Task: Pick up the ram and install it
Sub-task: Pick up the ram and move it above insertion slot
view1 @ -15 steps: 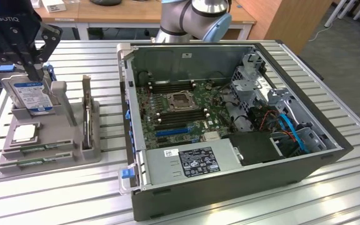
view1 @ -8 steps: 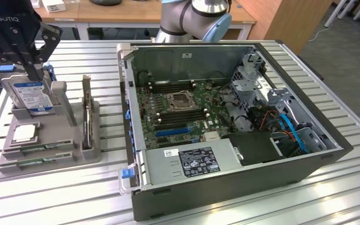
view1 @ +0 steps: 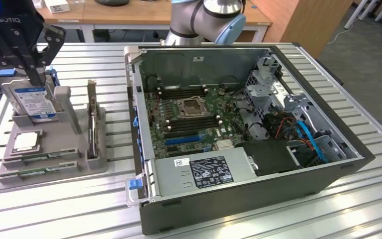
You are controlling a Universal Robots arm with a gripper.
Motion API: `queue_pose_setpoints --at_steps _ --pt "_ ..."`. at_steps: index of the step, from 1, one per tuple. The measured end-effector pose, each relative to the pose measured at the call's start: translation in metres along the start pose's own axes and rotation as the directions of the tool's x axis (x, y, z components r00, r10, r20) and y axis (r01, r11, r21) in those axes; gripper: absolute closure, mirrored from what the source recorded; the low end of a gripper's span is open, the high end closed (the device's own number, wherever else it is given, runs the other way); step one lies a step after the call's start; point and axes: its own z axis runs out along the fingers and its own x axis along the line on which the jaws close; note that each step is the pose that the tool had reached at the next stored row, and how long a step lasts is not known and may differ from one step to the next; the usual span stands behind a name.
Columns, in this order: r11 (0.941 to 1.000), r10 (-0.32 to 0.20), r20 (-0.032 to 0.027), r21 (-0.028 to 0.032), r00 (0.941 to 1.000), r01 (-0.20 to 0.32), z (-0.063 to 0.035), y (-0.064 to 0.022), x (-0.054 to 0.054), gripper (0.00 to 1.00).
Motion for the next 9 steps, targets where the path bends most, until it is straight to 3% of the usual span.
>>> queue_pose_setpoints --at_steps 4,9 --pt "0.9973 -0.073 -0.003 -0.0019 0.9973 0.073 0.0002 0.0 0.0 0.89" --pt "0.9867 -0.163 -0.0066 -0.0045 0.9867 0.163 0.0005 0.0 0.0 0.89"
